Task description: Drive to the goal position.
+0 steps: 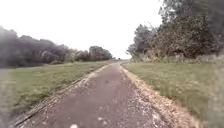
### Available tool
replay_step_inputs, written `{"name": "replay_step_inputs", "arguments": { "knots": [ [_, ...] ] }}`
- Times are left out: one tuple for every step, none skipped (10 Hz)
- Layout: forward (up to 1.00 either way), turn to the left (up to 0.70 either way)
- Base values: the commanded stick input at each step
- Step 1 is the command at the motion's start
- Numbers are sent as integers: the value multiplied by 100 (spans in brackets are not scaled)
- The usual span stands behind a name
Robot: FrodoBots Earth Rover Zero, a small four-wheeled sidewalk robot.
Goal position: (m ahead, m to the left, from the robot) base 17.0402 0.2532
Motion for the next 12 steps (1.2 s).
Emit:
{"name": "replay_step_inputs", "arguments": {
  "knots": [
    [70,0],
    [70,0],
    [70,0],
    [70,0],
    [70,0],
    [70,0],
    [70,0],
    [70,0],
    [70,0],
    [70,0],
    [70,0],
    [70,0]
  ]
}}
